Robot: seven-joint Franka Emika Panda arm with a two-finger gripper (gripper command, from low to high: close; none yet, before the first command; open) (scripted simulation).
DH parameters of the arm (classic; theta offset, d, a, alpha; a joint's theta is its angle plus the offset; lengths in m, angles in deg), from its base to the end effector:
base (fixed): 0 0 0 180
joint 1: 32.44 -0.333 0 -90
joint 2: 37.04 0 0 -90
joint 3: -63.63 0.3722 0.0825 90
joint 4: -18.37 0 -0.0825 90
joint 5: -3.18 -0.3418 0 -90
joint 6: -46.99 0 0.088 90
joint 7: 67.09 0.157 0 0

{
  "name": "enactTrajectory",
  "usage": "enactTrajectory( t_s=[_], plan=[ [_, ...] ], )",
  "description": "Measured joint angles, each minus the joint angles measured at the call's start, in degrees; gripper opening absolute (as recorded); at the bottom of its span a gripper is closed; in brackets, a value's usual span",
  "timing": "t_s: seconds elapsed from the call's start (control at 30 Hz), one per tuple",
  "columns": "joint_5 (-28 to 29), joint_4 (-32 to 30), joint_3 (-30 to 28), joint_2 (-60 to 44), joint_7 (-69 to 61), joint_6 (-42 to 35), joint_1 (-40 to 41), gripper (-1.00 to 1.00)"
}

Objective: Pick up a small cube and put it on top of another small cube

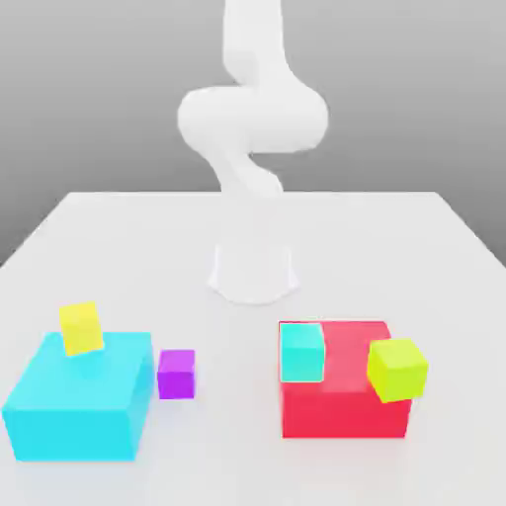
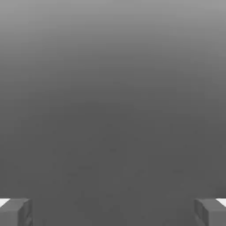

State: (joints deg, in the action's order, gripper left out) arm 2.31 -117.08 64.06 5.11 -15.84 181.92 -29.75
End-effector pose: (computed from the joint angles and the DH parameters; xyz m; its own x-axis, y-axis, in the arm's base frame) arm 0.3273 -0.0111 0.6681 0.4343 -0.8031 0.4079 -0.6086 -0.5955 -0.5244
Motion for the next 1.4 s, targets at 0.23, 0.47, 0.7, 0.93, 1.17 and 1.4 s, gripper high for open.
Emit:
enactTrajectory(
  t_s=[0.23,0.47,0.7,0.93,1.17,1.4],
  plan=[
    [-1.9,-10.6,1.6,-10.8,16.3,9.1,7.4,0.00],
    [-3.3,-20.9,4.2,-21.2,32.4,17.9,14.8,0.00],
    [-3.2,-31.3,6.2,-31.6,49.8,26.8,21.6,0.00],
    [0.8,-34.6,5.4,-44.3,60.2,37.4,24.5,0.00],
    [3.2,-33.0,0.1,-54.3,62.2,45.7,19.7,-1.00],
    [2.6,-33.4,1.1,-51.5,61.7,43.5,20.7,-1.00]
  ],
)
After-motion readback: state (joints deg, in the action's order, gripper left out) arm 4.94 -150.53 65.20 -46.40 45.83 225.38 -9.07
